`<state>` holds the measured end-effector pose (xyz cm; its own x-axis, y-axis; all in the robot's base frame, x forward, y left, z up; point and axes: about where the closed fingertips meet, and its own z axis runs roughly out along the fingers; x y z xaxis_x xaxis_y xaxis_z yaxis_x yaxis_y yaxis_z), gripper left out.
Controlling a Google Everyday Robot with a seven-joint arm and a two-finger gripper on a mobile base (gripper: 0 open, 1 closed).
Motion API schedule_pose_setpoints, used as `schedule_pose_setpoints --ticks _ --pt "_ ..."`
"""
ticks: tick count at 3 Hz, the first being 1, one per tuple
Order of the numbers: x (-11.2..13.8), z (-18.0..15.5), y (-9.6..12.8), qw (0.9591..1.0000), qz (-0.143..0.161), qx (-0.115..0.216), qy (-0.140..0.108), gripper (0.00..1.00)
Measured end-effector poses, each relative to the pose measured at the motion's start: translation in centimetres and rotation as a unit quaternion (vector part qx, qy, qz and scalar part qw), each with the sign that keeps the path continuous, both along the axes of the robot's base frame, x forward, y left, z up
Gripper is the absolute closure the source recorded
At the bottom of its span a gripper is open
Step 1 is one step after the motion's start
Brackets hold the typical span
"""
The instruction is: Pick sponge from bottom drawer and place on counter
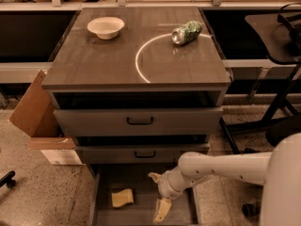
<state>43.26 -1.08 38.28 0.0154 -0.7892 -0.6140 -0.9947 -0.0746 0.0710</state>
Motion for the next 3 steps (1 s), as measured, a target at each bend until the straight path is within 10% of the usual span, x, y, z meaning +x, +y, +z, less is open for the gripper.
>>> schedule_pose_setpoints --ticks 3 --pt "1.0 -9.6 1.9 0.9998 -0.017 0.012 -0.006 0.00"
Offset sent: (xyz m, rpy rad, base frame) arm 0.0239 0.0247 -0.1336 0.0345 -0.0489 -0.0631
